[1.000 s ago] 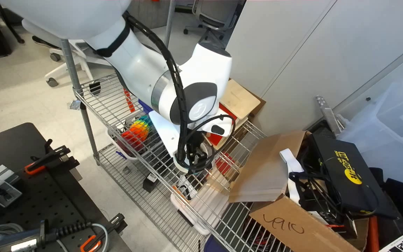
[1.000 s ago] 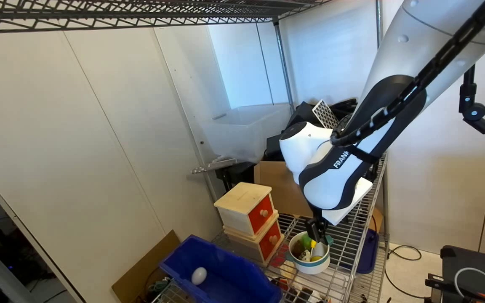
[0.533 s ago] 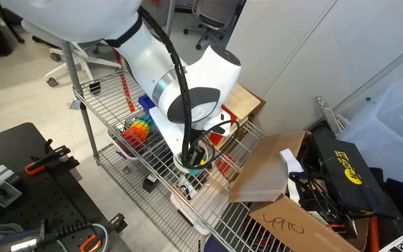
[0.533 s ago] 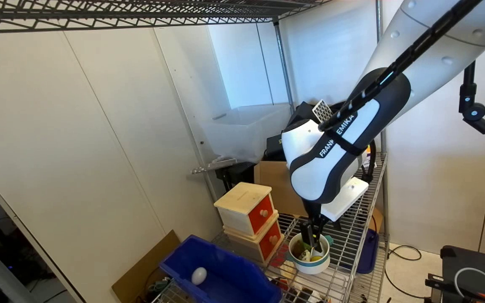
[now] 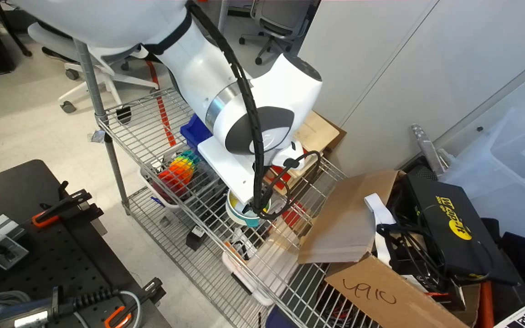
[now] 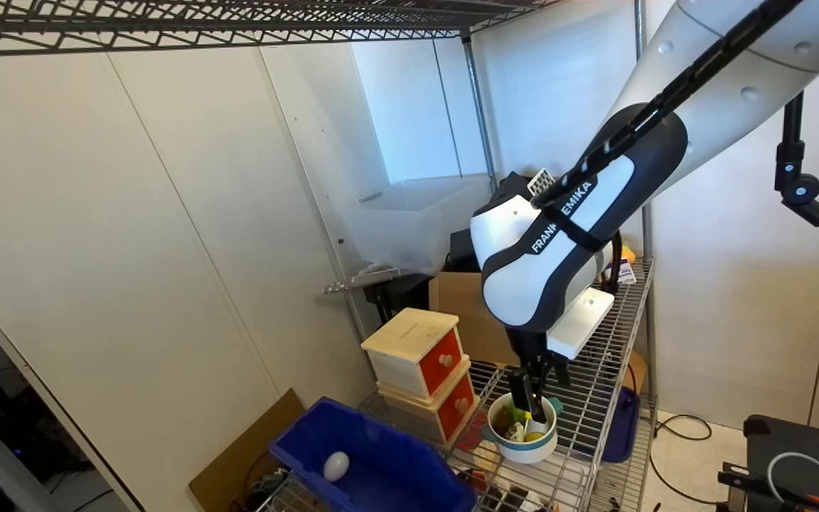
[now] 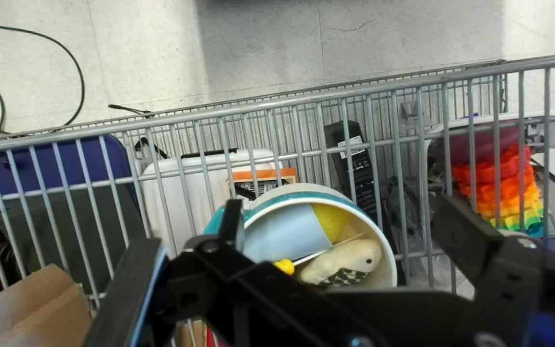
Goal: Take the yellow knife and put it in the blue box
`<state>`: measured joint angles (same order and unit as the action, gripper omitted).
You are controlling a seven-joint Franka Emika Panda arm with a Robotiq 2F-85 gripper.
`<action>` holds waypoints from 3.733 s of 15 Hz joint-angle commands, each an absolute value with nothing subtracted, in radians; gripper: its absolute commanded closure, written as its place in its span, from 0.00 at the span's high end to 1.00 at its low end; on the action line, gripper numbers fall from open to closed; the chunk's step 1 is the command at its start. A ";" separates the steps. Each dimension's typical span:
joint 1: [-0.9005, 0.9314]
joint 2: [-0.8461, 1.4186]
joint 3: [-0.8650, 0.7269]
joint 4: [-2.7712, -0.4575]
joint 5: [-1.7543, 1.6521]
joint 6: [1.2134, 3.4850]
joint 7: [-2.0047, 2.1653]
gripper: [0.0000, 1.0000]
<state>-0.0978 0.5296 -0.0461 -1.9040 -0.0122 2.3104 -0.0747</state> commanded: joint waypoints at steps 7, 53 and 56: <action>-0.097 0.524 -0.041 -1.894 -0.010 2.308 -0.089 1.00; -0.087 0.747 -0.063 -1.768 -0.010 2.581 0.027 1.00; -0.072 0.748 -0.081 -1.772 -0.020 2.602 0.048 1.00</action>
<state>-0.0713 0.7367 -0.0807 -1.7919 -0.0318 2.5896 0.0365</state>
